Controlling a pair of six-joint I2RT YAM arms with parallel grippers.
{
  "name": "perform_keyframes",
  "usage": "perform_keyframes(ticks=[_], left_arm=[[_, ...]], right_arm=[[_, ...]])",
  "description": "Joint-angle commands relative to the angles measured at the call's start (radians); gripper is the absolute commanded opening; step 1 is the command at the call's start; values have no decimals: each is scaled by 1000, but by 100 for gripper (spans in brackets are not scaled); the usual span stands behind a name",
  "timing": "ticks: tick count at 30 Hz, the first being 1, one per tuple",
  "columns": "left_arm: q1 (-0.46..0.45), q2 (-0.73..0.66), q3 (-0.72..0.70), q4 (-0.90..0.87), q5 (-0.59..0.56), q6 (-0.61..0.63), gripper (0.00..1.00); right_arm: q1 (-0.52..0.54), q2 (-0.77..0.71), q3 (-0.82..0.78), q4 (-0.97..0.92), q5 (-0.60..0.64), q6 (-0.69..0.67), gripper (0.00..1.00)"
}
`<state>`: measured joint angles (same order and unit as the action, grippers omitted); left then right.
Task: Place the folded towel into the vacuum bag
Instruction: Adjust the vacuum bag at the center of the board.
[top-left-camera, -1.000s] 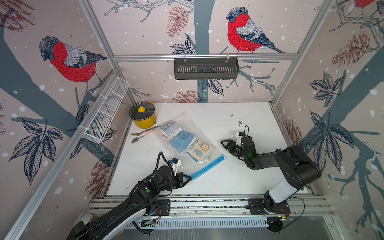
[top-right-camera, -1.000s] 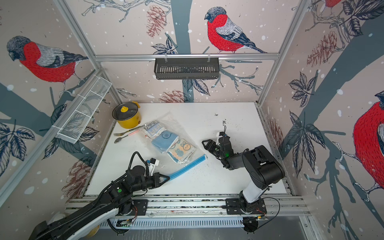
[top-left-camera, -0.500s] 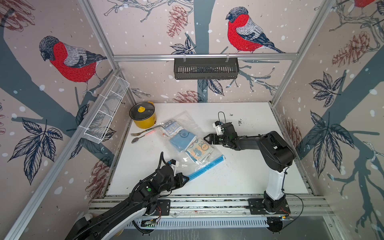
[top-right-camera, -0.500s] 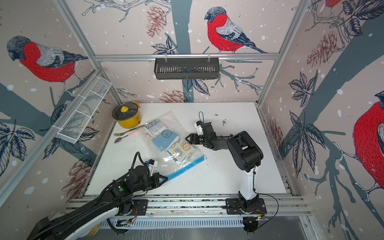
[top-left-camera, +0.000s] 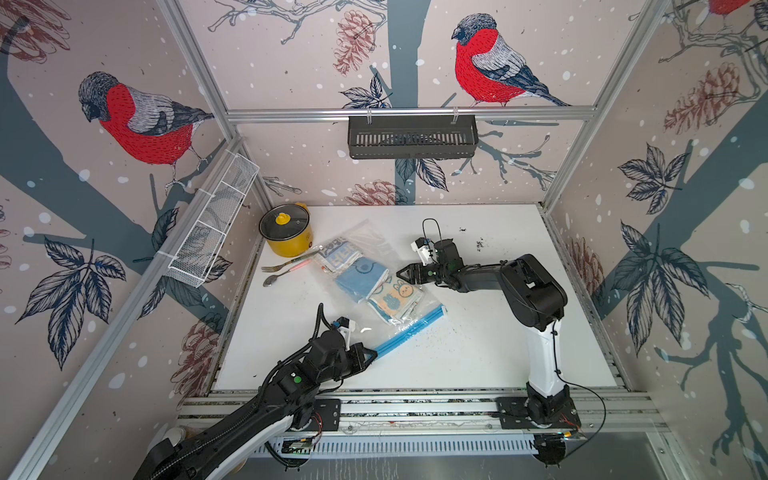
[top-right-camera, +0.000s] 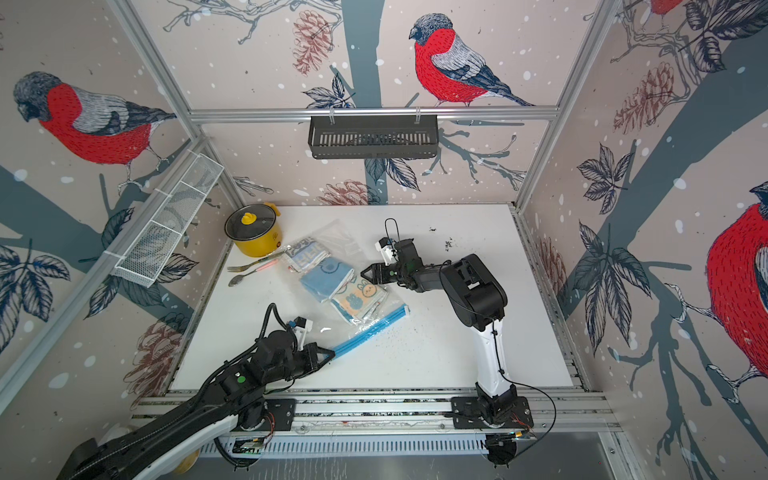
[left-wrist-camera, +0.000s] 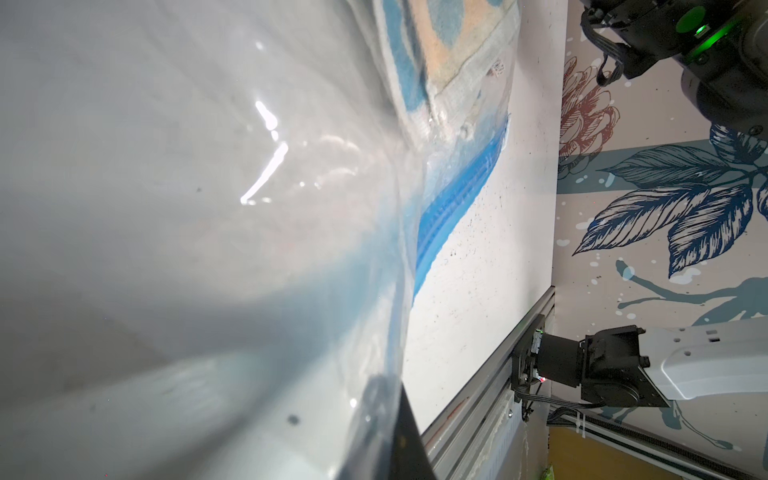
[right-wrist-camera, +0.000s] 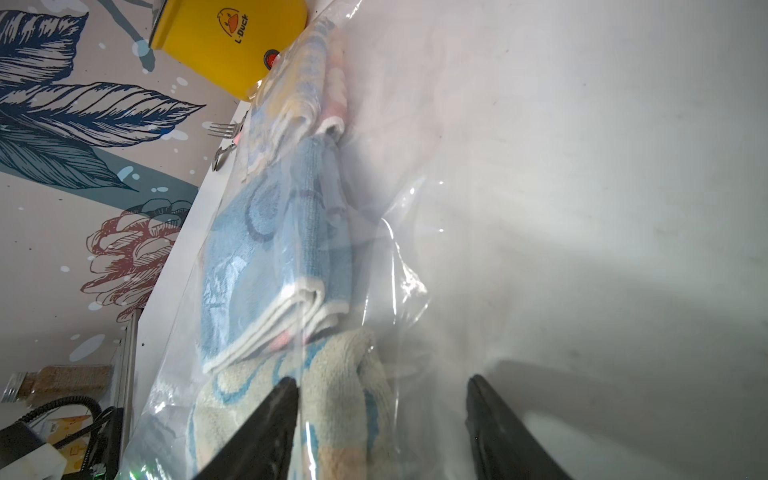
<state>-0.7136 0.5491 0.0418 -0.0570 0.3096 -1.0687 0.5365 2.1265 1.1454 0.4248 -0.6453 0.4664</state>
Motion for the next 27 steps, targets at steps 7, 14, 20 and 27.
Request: perform_keyframes(ticks=[7, 14, 20, 27], left_arm=[[8, 30, 0, -60, -15, 3, 0], [8, 76, 35, -19, -42, 65, 0], [8, 236, 116, 114, -74, 157, 0], [5, 591, 296, 225, -43, 273, 0]], right_arm=[[3, -45, -59, -39, -1, 28, 38], [-52, -148, -174, 14, 124, 104, 18], [-123, -275, -315, 38, 220, 148, 16], [-148, -464, -494, -3, 382, 176, 17]])
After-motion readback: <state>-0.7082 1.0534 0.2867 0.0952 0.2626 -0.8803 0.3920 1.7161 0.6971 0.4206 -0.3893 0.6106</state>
